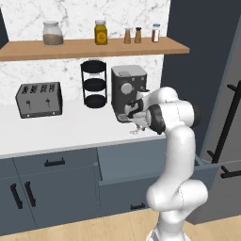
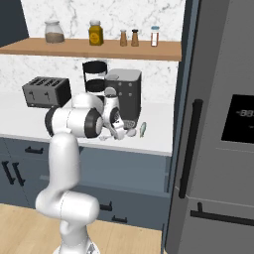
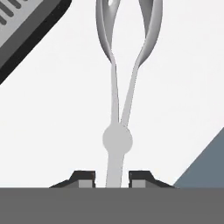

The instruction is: Pick the tongs from the drawer and place it on the counter.

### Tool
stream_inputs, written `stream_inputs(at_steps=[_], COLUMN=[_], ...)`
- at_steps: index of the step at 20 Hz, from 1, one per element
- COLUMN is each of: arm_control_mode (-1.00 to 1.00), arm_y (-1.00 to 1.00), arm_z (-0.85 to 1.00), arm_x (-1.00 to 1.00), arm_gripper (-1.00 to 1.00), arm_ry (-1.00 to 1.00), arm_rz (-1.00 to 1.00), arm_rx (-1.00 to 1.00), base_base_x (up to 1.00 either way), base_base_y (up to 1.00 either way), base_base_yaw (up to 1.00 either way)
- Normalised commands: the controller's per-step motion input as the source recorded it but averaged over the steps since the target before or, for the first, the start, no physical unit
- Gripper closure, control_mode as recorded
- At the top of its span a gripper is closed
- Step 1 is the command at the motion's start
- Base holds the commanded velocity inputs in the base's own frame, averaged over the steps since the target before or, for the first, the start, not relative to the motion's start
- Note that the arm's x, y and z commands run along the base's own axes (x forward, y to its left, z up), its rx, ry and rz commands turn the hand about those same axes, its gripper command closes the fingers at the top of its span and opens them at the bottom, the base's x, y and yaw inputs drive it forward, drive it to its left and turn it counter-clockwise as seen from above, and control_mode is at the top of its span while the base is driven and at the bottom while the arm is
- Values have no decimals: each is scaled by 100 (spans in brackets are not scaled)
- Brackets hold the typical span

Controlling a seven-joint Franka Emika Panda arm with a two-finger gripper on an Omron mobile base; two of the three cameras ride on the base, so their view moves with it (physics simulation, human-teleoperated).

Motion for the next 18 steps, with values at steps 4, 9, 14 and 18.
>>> stream_inputs(at_steps=[4, 9, 14, 18], arm_control_mode=[-100, -100, -100, -100], arm_y=[0, 0, 0, 0], arm_z=[-38, -8, 0, 20], arm_x=[62, 40, 0, -22], arm_gripper=[100, -100, -100, -100], arm_ry=[2, 1, 0, -3], arm_rz=[-5, -1, 0, -1], arm_rx=[0, 0, 0, 0], base_base_x=[0, 0, 0, 0], base_base_y=[0, 0, 0, 0], base_base_yaw=[0, 0, 0, 0])
